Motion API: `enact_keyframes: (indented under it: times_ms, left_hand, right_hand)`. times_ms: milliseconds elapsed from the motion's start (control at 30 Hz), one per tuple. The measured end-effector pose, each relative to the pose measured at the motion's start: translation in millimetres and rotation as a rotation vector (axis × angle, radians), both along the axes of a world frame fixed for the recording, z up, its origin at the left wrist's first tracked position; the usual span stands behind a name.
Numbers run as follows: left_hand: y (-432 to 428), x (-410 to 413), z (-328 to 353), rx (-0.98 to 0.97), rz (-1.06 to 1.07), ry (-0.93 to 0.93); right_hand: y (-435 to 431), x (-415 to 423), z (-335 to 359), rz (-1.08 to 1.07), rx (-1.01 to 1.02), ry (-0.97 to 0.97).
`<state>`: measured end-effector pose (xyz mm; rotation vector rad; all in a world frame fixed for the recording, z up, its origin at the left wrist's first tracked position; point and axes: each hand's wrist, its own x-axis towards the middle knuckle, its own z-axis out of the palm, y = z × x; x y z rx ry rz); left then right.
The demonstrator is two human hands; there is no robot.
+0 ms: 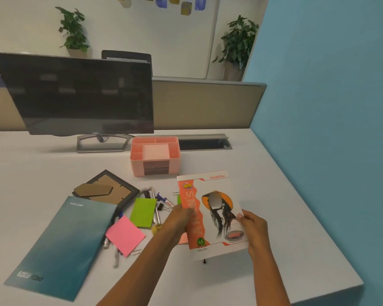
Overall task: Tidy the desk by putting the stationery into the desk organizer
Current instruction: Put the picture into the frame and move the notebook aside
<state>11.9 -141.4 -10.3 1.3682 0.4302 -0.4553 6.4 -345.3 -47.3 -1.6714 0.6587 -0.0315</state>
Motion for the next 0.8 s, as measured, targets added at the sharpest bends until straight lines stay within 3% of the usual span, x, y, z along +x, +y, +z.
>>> enact_keyframes:
  times_ms: [100, 333, 633, 800]
  left_hand:
    - [-31.2, 13.0, -11.2, 0.063, -0.119, 0.022]
    - [-89.1, 46.6, -60.8, 0.235, -0.137, 0.011]
    - [-123.1, 53.0, -79.1, 0.286, -0.125, 0.014]
    - [-131.4, 60.5, -82.5, 0.428, -0.2, -0.049]
  right_hand:
    - [-34.9, 6.1, -5.3, -0.119, -0.093, -0.002]
    - [-81.7, 20.6, -35.2, -0.235, -0.205, 0.036]
    - [-99.4, 61.4, -62.0, -0.206, -0.257, 0.072]
    - [-95.3, 81.9, -72.2, -0.175, -0.312, 0.07]
